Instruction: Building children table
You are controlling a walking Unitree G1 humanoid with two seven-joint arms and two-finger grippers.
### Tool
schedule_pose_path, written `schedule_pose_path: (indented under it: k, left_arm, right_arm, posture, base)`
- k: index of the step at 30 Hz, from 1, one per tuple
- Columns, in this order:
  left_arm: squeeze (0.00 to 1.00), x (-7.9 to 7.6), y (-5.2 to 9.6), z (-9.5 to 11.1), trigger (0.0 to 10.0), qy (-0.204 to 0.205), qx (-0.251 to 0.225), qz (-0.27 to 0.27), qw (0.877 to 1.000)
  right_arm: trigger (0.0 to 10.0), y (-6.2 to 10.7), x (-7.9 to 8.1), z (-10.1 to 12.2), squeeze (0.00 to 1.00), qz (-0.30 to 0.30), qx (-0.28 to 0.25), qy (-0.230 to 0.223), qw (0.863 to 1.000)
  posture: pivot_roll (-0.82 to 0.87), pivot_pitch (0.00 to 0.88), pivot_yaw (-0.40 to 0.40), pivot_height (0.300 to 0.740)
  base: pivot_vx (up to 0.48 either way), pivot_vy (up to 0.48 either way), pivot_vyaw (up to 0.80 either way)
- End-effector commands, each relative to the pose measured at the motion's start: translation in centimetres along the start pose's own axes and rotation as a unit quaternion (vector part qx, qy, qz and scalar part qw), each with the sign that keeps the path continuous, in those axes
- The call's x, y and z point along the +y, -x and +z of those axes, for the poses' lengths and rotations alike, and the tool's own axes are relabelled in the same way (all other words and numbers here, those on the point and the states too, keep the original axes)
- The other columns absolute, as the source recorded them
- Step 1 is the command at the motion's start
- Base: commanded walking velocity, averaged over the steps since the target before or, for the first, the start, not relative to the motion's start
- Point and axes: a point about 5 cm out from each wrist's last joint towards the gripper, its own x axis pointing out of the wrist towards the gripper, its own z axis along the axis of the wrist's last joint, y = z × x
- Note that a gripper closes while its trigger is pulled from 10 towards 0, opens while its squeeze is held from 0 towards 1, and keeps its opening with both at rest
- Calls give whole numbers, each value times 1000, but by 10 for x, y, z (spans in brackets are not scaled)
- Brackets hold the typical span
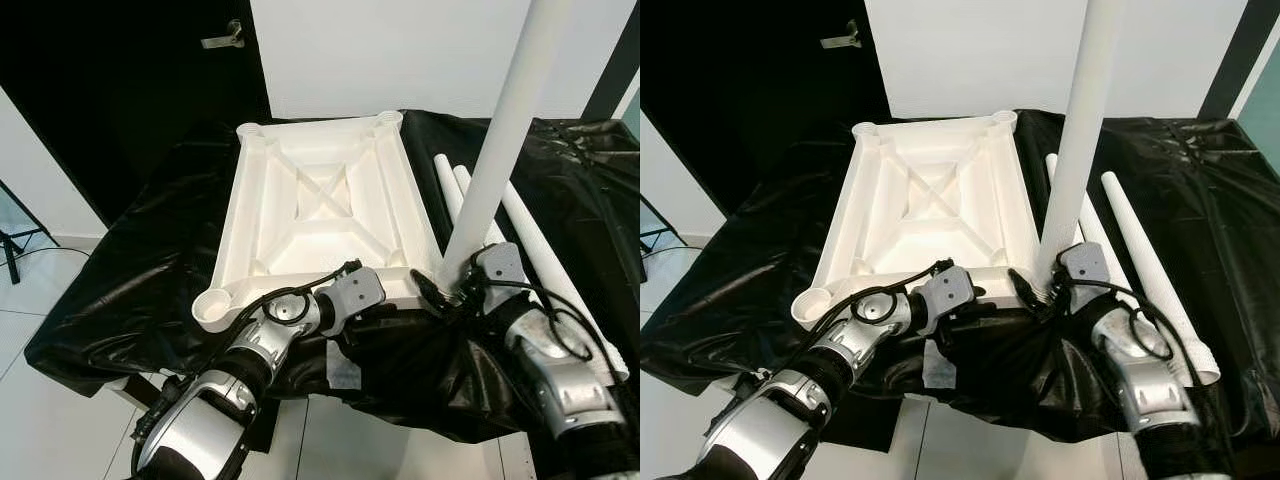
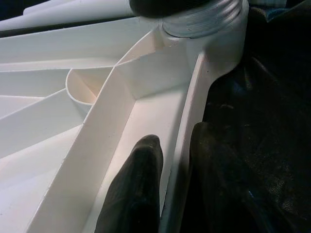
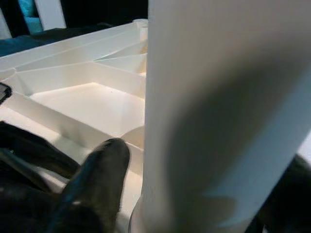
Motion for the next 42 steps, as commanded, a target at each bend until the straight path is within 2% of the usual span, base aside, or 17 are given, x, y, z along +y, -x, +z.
schedule_pose_path:
  k: [1, 12, 16, 18, 21, 23, 24, 25, 26, 27, 29, 34, 35, 36, 37, 41, 42]
  left_arm:
    - [0, -34, 2, -39, 10000, 42, 86, -98, 991]
    - [0, -33, 3, -41, 10000, 43, 88, -98, 990]
    - [0, -33, 6, -43, 10000, 43, 91, -99, 990]
    - [0, -32, 7, -43, 10000, 42, 92, -98, 990]
    - [0, -32, 7, -43, 10000, 42, 92, -97, 990]
    - [0, -32, 7, -43, 10000, 43, 90, -96, 990]
    - [0, -32, 7, -43, 10000, 43, 90, -96, 990]
    - [0, -34, 8, -44, 10000, 43, 89, -96, 990]
    - [0, -34, 9, -45, 10000, 44, 89, -97, 990]
    - [0, -34, 9, -45, 10000, 44, 89, -97, 990]
    - [0, -35, 10, -46, 10000, 46, 90, -98, 990]
    - [0, -36, 10, -47, 10000, 46, 91, -99, 990]
    - [0, -36, 9, -47, 10000, 45, 91, -99, 990]
    - [0, -36, 9, -47, 10000, 45, 91, -99, 990]
    - [0, -36, 8, -45, 10000, 45, 89, -98, 990]
    - [0, -36, 7, -44, 10000, 46, 87, -96, 991]
    - [0, -36, 7, -44, 10000, 46, 87, -96, 991]
  right_arm:
    - [0, 0, 3, -4, 0, 23, 12, -18, 1000]
    - [0, 0, -1, -14, 0, 36, 42, -46, 997]
    - [0, -1, 8, -22, 0, -25, 44, -73, 996]
    - [0, -2, 32, -16, 0, -94, 6, -76, 993]
    - [0, -1, 39, -14, 0, -121, -2, -83, 989]
    - [0, 2, 49, -21, 0, -209, 15, -105, 972]
    - [0, 2, 49, -21, 0, -209, 15, -105, 972]
    - [0, 7, 46, -27, 0, -297, 35, -113, 948]
    - [0, 8, 44, -28, 0, -322, 40, -114, 939]
    - [0, 8, 44, -28, 0, -322, 40, -114, 939]
    - [0, 9, 41, -29, 0, -356, 45, -112, 927]
    - [0, 7, 41, -28, 0, -364, 47, -111, 923]
    - [2157, 2, 45, -26, 0, -345, 44, -112, 931]
    - [2157, -1, 48, -25, 0, -331, 42, -112, 936]
    - [10000, -5, 52, -22, 1000, -301, 33, -118, 946]
    - [10000, -11, 54, -16, 1000, -236, 19, -107, 966]
    - [10000, -11, 54, -16, 1000, -236, 19, -107, 966]
  posture:
    - [-85, 0, 50, 740]
    - [-78, 0, 56, 740]
    - [-75, 0, 57, 740]
    - [-68, 0, 55, 740]
    - [-63, 0, 52, 740]
    - [-49, 0, 49, 740]
    - [-49, 0, 49, 740]
    - [-41, 0, 49, 740]
    - [-42, 0, 50, 740]
    - [-42, 0, 50, 740]
    - [-43, 0, 53, 740]
    - [-45, 0, 51, 740]
    - [-44, 0, 49, 740]
    - [-43, 0, 48, 740]
    - [-44, 0, 48, 740]
    - [-47, 0, 44, 740]
    - [-47, 0, 44, 740]
  base:
    - [0, 0, 0]
    - [0, 0, 0]
    - [0, 0, 0]
    - [0, 0, 0]
    - [0, 0, 0]
    - [0, 0, 0]
    - [0, 0, 0]
    - [0, 0, 0]
    - [0, 0, 0]
    - [0, 0, 0]
    - [0, 0, 0]
    - [0, 0, 0]
    - [0, 0, 0]
    - [0, 0, 0]
    - [0, 0, 0]
    - [0, 0, 0]
    - [0, 0, 0]
